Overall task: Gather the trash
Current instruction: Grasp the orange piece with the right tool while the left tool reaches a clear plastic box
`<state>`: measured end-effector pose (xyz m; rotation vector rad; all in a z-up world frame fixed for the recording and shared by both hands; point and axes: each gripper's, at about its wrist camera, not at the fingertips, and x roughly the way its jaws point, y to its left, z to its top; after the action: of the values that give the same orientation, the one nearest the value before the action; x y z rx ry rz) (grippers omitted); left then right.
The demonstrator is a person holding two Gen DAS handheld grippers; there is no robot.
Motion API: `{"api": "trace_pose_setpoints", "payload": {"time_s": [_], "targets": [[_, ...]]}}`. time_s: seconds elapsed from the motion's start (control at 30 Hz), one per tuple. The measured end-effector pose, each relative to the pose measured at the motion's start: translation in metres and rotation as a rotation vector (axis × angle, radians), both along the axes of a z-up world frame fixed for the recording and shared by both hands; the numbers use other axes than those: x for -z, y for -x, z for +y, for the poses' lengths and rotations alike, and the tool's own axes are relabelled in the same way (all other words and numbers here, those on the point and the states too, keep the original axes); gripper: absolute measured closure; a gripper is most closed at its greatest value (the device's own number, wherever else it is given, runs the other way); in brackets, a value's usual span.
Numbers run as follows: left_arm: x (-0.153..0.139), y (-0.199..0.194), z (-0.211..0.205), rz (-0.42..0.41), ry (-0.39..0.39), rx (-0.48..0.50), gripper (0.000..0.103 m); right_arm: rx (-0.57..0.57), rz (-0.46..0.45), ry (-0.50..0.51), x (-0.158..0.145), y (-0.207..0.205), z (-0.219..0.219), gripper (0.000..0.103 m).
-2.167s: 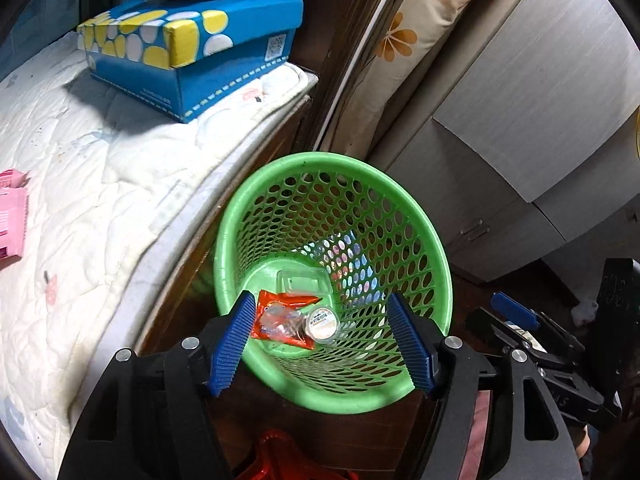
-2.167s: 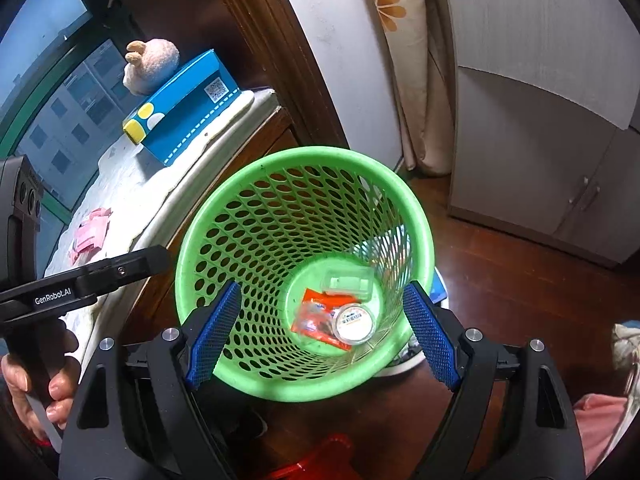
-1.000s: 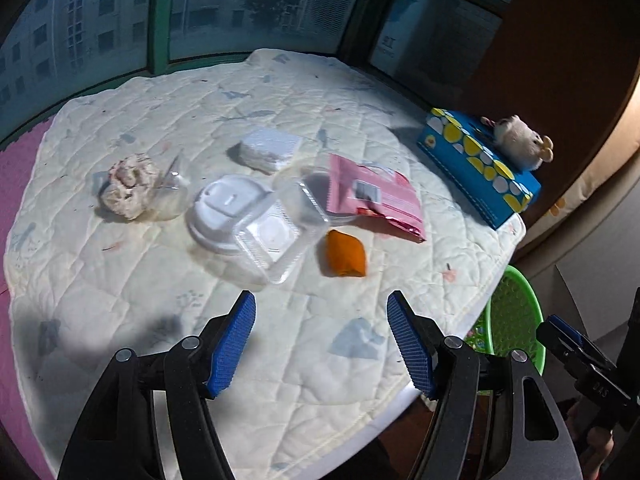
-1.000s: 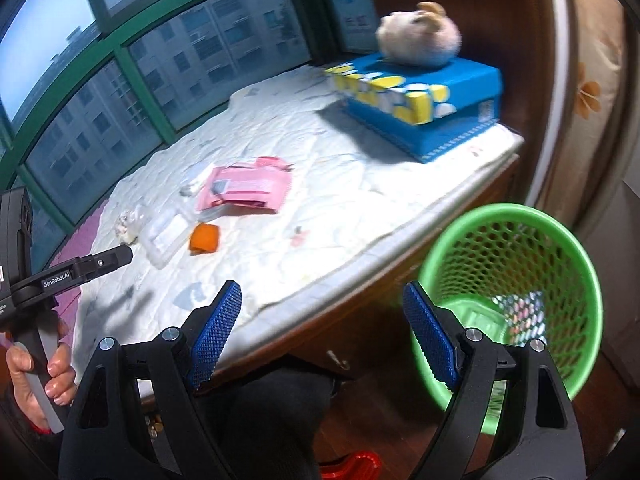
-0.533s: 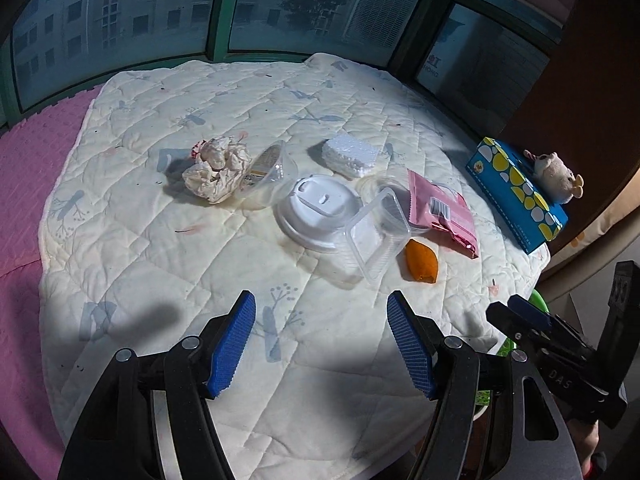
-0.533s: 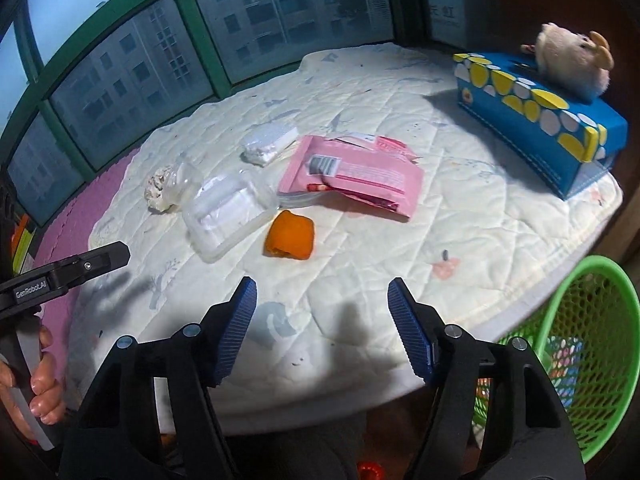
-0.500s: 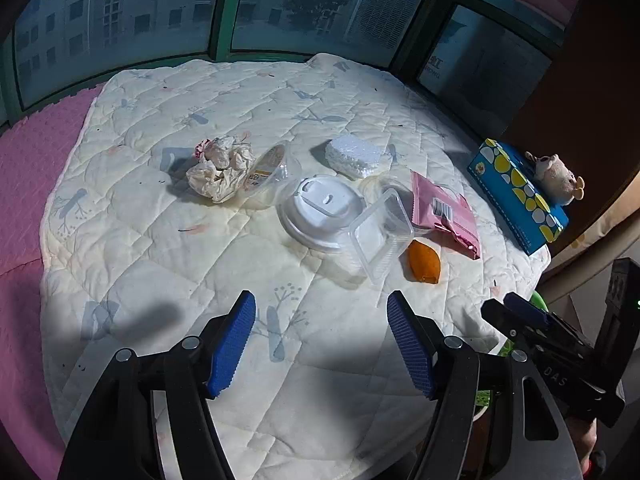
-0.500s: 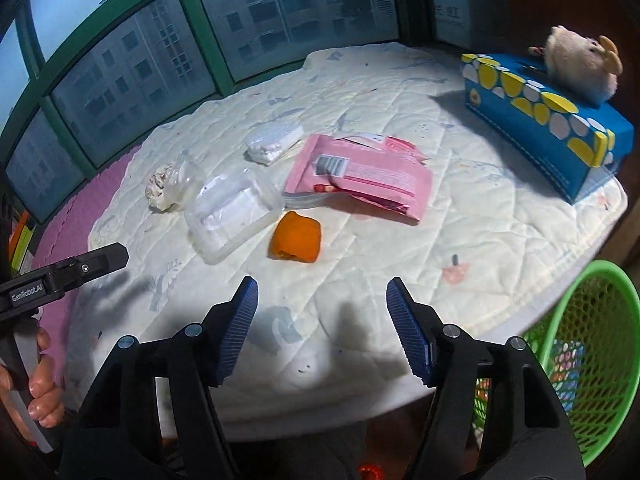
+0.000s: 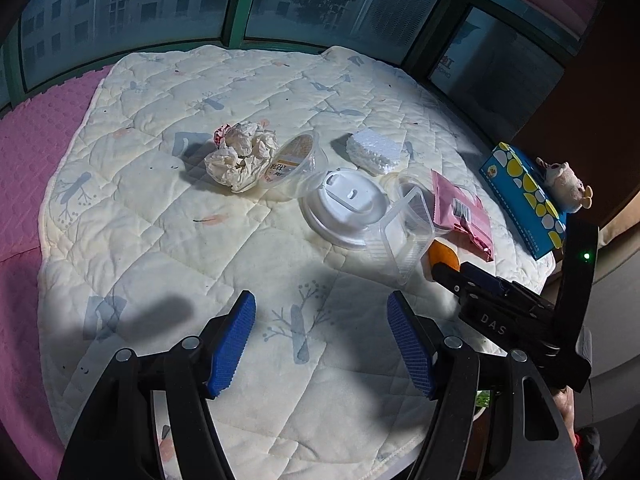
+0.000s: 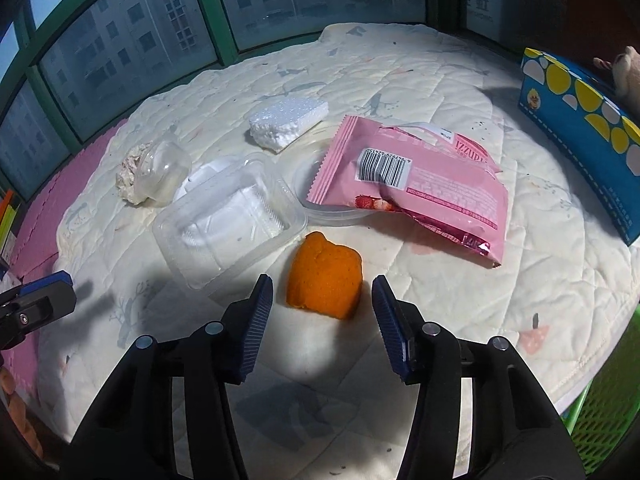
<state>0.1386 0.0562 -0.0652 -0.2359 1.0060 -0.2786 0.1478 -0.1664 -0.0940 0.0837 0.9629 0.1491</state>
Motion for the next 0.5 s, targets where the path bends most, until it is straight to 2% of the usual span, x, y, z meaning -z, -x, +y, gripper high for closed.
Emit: {"api": "trace_pose_setpoints", "payload": {"time_s": [0.33, 0.5], "targets": [[0.001, -0.015, -0.019, 0.001, -0.008, 0.038, 0.037, 0.002, -0.004, 0.04, 0.007, -0.01, 0.005, 0.062], [0.005, -0.026, -0.032, 0.002, -0.017, 0.057, 0.043, 0.007, -0.011, 0.021, 0.003, -0.005, 0.0, 0.068]]}}
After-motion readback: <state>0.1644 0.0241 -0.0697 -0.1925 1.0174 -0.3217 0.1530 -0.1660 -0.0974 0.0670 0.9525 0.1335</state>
